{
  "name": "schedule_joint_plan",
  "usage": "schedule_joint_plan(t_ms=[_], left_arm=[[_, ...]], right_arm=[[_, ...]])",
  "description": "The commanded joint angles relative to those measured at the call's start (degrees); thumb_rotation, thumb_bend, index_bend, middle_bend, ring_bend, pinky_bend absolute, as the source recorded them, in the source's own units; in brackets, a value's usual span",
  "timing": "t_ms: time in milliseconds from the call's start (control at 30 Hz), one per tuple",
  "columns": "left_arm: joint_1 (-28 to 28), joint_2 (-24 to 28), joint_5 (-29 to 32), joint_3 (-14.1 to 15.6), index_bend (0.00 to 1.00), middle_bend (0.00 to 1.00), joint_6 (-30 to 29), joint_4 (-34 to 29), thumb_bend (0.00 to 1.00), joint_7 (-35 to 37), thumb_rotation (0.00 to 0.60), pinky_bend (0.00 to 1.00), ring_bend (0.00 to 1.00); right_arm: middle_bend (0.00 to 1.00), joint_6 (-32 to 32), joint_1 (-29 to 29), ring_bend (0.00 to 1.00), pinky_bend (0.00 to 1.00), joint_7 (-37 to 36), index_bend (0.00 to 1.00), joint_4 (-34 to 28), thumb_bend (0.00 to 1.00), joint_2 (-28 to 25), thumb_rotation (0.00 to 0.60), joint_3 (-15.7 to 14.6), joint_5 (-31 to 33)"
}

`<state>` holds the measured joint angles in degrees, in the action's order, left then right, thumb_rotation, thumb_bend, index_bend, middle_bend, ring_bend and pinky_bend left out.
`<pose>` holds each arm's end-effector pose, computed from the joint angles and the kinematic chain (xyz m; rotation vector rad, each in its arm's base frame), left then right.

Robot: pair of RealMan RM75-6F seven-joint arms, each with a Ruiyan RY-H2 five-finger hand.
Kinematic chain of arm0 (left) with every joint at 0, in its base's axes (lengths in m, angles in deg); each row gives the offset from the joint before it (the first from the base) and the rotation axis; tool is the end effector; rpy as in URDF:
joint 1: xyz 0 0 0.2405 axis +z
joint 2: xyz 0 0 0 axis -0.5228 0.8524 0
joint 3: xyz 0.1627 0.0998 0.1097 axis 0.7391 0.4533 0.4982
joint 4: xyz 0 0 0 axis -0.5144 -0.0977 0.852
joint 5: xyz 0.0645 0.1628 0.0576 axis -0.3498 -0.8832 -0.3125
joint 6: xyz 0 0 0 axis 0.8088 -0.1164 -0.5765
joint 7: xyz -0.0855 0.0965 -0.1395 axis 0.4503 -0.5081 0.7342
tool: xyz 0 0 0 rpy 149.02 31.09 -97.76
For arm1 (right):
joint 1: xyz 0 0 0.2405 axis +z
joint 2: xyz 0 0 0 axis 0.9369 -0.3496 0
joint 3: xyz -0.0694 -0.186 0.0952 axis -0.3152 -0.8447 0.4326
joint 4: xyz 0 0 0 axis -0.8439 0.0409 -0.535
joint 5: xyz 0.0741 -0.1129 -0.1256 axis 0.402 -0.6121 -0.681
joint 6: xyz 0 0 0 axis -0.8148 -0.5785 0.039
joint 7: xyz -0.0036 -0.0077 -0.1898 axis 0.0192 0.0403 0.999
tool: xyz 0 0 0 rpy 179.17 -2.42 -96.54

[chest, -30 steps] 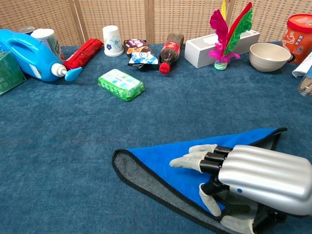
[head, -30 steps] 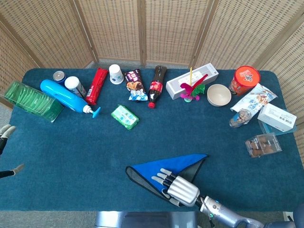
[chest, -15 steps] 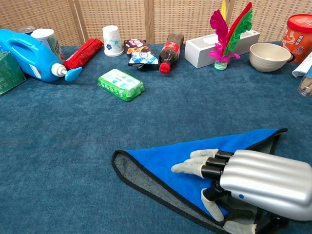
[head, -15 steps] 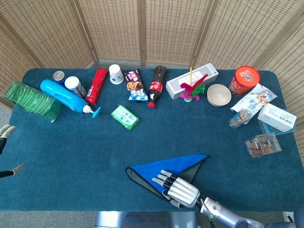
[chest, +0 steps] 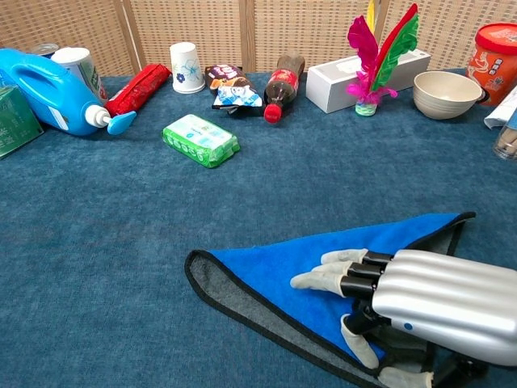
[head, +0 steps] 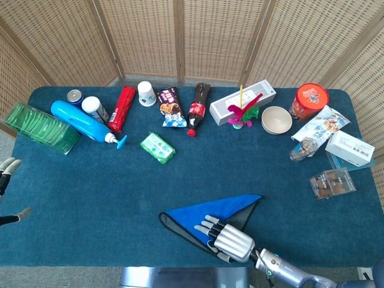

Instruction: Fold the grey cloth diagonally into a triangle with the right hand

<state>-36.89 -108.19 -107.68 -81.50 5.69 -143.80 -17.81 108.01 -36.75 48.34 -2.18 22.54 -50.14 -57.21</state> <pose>-0.2516 0.2179 0.2075 -1.3758 -0.9910 -0.8223 -0.1213 -0.1858 -0.0547 2.4976 -0.7274 1.0276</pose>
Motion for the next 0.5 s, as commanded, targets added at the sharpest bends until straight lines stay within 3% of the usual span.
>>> schedule_joint_plan(t_ms=[33,500], left_arm=[[0.0,0.0,0.0,0.0,0.06,0.0,0.0,0.0,0.22,-0.1,0.6,0.0,0.0],[0.1,0.0,0.0,0.0,0.06,0.0,-0.2,0.0,0.22,0.0,0.6,0.0,0.0]], right_arm=[[0.01,0.0,0.0,0.0,0.0,-0.2,0.66,0.0,0.52,0.0,0.6,0.0,-0.1],[0.01,-0.1,-0.5,0.0,0.0,-0.2,0.67,0.1,0.52,-0.1,0.6,-0.7,-0.8]])
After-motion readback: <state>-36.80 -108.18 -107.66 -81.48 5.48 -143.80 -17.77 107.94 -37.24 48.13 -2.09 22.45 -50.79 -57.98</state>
